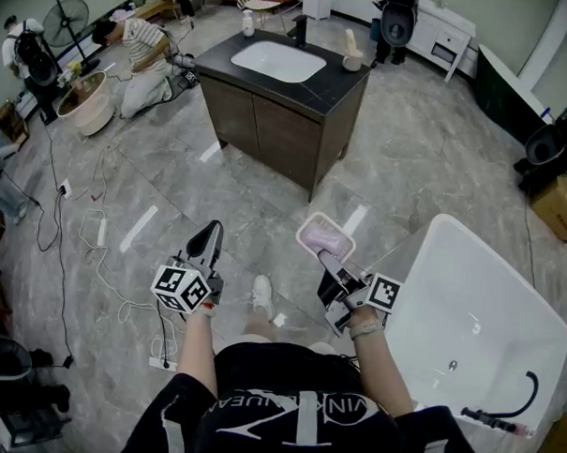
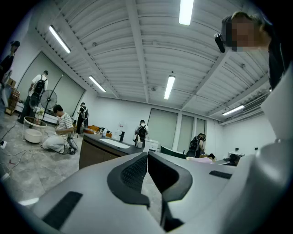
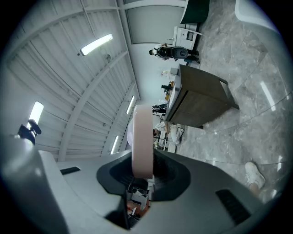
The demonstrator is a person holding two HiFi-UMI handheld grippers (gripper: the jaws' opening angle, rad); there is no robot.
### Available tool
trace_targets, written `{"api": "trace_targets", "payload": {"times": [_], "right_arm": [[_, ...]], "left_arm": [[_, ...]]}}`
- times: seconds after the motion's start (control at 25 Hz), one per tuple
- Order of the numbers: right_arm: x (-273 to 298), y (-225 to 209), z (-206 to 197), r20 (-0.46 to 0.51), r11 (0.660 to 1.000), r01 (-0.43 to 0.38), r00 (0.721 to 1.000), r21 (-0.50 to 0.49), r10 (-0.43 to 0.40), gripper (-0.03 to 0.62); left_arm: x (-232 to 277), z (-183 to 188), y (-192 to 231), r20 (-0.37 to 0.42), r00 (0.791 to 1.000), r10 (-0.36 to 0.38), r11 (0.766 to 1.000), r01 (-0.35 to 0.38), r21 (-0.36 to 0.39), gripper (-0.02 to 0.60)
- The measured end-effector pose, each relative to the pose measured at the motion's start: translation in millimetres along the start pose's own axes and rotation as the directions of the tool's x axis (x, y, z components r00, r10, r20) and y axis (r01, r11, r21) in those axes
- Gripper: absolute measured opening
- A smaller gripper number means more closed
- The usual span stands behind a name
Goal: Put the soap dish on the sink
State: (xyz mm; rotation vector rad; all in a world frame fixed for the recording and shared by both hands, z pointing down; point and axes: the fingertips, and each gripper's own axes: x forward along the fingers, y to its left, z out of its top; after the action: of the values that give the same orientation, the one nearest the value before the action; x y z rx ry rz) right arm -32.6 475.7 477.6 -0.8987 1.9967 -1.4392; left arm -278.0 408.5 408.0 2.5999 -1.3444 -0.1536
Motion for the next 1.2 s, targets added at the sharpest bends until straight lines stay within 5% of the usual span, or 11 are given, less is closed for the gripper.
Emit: {"api": "trace_targets", "payload": {"times": [1.2], "right_arm": [[190.6, -27.5, 147.1, 0.083, 0.999, -0.009, 0.996, -0.042, 0.012, 0.092]], "left_arm": [[240.1, 28.4, 118.5, -0.082, 0.976, -0.2, 0.98, 0.199, -0.027, 0.021]]}}
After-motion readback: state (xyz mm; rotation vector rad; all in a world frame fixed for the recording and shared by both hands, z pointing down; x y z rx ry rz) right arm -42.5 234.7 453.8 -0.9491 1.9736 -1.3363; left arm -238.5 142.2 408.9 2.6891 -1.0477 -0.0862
